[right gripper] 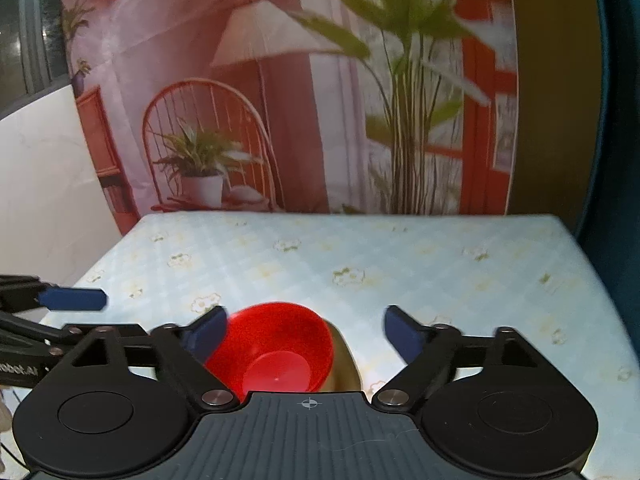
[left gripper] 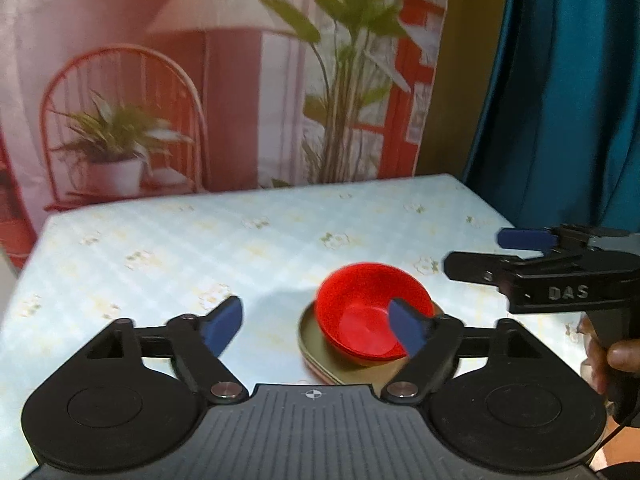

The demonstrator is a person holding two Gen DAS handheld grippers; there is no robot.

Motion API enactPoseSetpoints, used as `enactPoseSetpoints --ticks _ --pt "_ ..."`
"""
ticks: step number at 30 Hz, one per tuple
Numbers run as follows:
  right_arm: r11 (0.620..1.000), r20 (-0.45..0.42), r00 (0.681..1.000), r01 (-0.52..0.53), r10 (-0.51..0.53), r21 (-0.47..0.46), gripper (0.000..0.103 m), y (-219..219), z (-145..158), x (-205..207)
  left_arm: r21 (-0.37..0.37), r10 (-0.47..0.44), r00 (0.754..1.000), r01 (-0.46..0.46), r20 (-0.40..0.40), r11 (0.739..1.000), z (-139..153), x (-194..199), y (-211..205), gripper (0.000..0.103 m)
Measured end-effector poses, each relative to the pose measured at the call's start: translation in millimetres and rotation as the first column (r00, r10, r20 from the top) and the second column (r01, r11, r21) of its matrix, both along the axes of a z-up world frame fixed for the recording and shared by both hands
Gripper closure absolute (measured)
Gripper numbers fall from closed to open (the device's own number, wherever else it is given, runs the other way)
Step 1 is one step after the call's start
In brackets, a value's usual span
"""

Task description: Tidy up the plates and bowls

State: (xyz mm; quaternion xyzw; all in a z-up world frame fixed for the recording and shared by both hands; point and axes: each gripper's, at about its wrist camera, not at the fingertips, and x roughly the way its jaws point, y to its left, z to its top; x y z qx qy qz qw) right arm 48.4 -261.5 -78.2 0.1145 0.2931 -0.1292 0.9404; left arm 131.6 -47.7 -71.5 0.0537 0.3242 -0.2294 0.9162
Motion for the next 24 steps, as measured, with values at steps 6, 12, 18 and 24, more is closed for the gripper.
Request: enactPoseSetpoints --ticks 6,12,18,24 --pt "0.999 0.061 0.998 0.007 -0.005 -0.039 0.001 23.8 36.3 -26.1 -0.038 0.066 0.994 -0.063 0.091 0.997 37.9 -34.3 20.6 0.0" --pt "0.998 0.112 0.993 0.028 -0.022 -0.049 0.0 39.2 61.8 -50.4 -0.054 0.124 0.982 -0.118 0.143 0.992 60.2 -60.9 29.9 0.0" --pt "0.996 0.152 0.987 0.064 -0.055 -0.057 0.0 46.3 77.5 -70.1 -0.042 0.184 0.967 -0.179 0.177 0.983 69.2 -76.6 34.5 0.0" --pt "0.993 0.153 0.985 0.09 -0.078 -0.074 0.0 59.2 79.8 -80.3 -0.05 0.225 0.955 -0.22 0.191 0.974 71.1 -88.8 40.2 0.0"
